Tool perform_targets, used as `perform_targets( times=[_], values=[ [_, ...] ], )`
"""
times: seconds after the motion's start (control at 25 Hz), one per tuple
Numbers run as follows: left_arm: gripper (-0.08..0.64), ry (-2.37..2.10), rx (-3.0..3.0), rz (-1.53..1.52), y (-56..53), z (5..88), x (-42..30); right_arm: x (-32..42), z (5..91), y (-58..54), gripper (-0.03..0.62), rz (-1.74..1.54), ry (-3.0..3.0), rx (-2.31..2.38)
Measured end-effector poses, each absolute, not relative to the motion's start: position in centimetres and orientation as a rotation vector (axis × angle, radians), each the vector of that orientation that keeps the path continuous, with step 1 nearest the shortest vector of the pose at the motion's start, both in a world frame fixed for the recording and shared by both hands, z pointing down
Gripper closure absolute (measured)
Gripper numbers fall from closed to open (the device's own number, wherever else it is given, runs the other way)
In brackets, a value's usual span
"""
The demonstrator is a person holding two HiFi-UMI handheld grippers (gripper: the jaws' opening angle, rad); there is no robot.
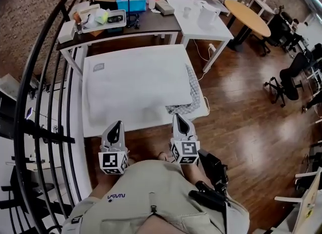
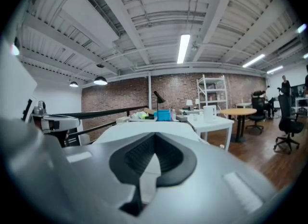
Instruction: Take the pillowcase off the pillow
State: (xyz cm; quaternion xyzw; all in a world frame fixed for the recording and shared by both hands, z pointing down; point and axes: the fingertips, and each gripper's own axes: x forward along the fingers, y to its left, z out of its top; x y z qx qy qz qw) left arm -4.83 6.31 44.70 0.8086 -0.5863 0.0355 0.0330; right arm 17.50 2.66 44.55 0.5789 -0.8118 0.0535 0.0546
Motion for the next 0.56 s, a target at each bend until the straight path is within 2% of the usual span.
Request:
perform_targets(
  times=[0.56],
  values=[
    [0.555,-1.778,2.525,0.122,5.7,44.8,-3.3,18.3,45.1,2.5,0.592,0.149,-2.463,1.733]
  ],
)
